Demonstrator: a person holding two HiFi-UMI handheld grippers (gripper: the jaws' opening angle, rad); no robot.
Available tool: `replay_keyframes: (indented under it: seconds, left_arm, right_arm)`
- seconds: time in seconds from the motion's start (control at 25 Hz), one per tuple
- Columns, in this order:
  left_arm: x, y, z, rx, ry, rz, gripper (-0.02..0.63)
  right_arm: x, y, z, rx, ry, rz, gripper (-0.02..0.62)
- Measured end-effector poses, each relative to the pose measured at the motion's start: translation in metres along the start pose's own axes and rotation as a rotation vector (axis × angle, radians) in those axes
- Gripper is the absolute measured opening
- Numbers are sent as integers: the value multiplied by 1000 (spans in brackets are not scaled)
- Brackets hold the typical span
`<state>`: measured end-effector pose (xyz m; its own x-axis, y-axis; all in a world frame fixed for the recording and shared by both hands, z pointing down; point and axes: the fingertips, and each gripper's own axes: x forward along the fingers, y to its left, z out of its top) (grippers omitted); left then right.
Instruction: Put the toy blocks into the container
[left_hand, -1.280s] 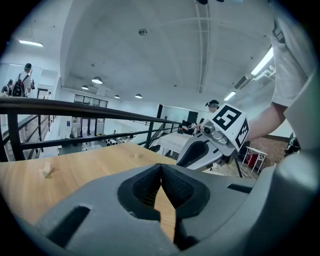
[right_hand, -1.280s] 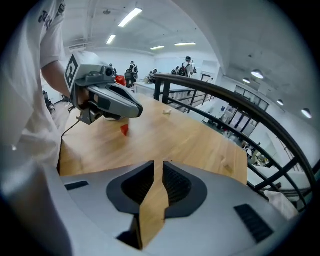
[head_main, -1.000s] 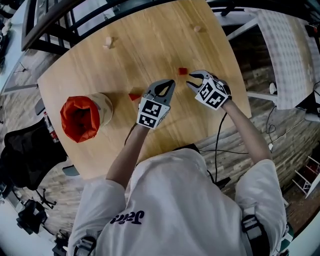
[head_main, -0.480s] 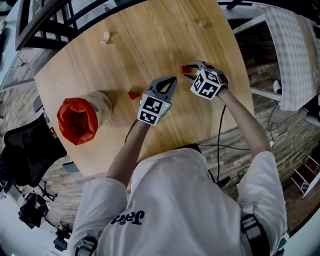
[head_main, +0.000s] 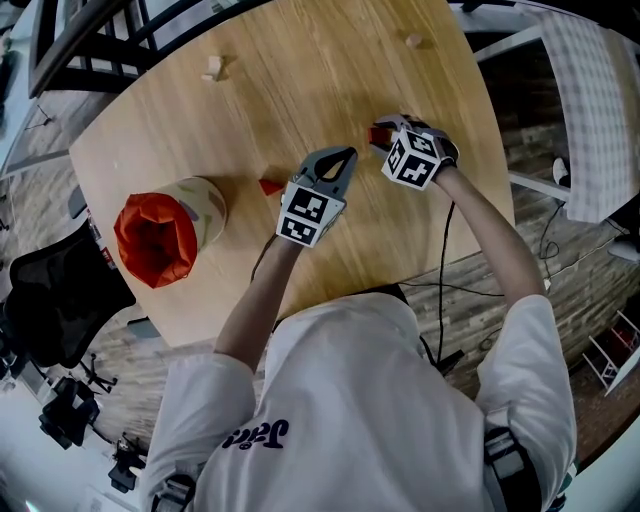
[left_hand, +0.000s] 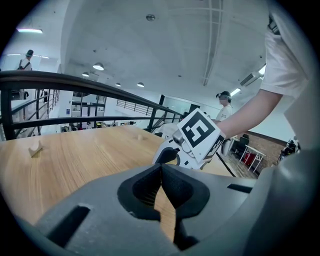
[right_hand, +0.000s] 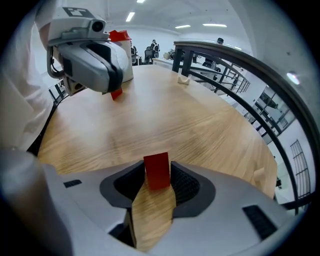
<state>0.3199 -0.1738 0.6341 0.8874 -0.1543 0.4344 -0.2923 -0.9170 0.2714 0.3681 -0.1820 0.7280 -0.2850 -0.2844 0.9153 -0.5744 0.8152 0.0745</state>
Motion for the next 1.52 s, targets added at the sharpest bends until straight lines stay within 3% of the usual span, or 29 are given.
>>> replay_keyframes:
  seconds: [0.4,0.88,1.2,1.52]
  left_arm:
    - [-5,-2,5,8,-7,-2,14]
    - [-30,-14,20,23,-46,5,14]
    - [-63,-23,45,-11,-137,19,14]
    - [-119,-22,68,-26,-231,91,14]
  right_arm:
    - [-5,3,4,-18,6,1,150]
    - [-49,12,34,-33,-38,-61,150]
    - [-90,21,73,-71,-93,-118,150]
    - [-138,45,127,-135,-167,-167,150]
